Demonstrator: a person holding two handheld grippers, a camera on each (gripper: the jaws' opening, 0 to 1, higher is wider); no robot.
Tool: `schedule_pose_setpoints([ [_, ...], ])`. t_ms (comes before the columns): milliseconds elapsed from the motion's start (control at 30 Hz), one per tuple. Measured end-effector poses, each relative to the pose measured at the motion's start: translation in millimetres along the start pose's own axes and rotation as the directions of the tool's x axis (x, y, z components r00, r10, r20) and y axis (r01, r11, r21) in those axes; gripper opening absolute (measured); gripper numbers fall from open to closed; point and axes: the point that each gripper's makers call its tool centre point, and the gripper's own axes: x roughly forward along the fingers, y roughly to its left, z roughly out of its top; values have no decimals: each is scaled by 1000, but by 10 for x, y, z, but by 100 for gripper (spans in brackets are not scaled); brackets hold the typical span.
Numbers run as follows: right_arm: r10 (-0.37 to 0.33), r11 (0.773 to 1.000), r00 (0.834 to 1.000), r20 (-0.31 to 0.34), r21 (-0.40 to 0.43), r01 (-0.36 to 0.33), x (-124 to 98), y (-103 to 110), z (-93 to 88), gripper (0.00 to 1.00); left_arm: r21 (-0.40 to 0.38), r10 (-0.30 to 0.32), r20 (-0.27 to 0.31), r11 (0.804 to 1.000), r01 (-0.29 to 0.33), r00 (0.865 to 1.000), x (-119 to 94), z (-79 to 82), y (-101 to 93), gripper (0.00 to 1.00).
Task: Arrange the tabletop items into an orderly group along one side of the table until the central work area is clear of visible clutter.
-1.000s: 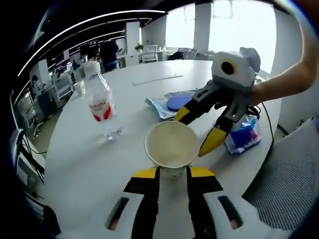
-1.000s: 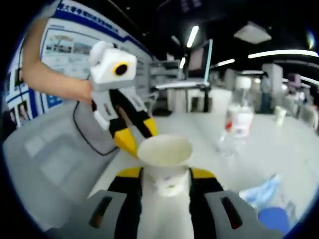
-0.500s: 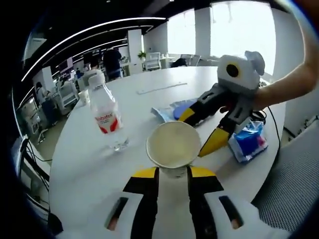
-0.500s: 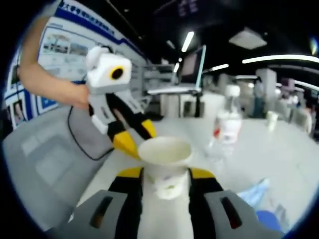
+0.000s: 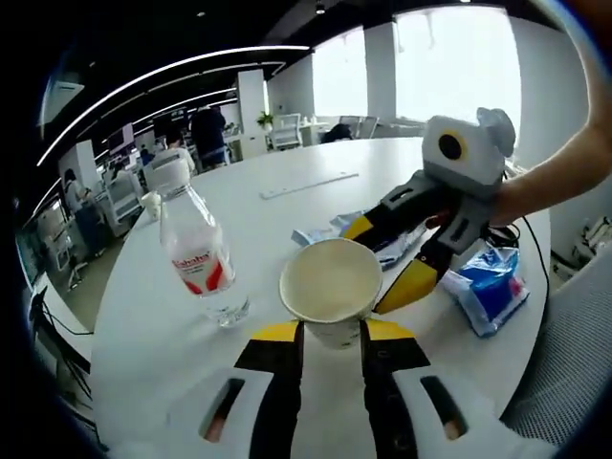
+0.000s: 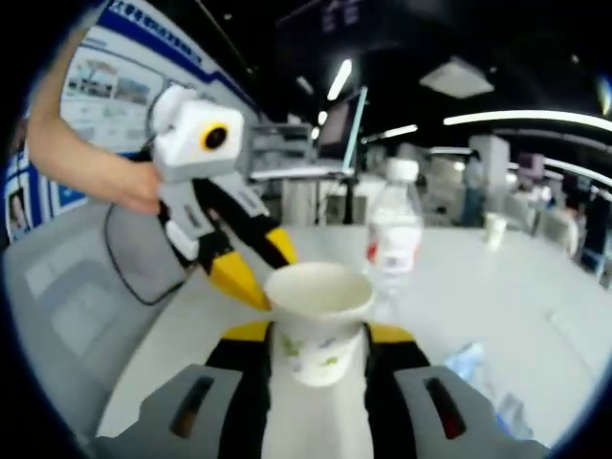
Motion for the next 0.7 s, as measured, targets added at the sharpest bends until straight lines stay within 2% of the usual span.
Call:
schedule_pose_setpoints([
  [133, -31, 1000, 999, 11, -7, 31, 22, -97, 29, 34, 33, 10, 3, 999, -11, 1000, 51, 70, 68, 22],
  [267, -60, 998, 998, 17, -29, 60, 95, -238, 57, 36, 67, 30, 14, 997, -31, 999, 160, 159, 145, 28],
  [333, -86, 996, 996, 19, -35, 86, 114, -319, 65, 36, 93, 50, 10, 994, -51, 999, 202, 197, 196, 27],
  [500, -118, 993, 992, 46, -6, 119, 174, -527, 68, 36, 66, 67, 34, 995, -69, 997, 243, 254, 333, 25],
  [633, -131, 991, 990, 55, -15, 132, 197, -616, 52, 36, 91, 86, 42, 992, -89, 995, 283, 290, 428, 25],
  [700, -146, 989, 988, 50, 7, 146, 197, -684, -1, 35, 88, 93, 47, 991, -97, 995, 303, 310, 460, 25],
])
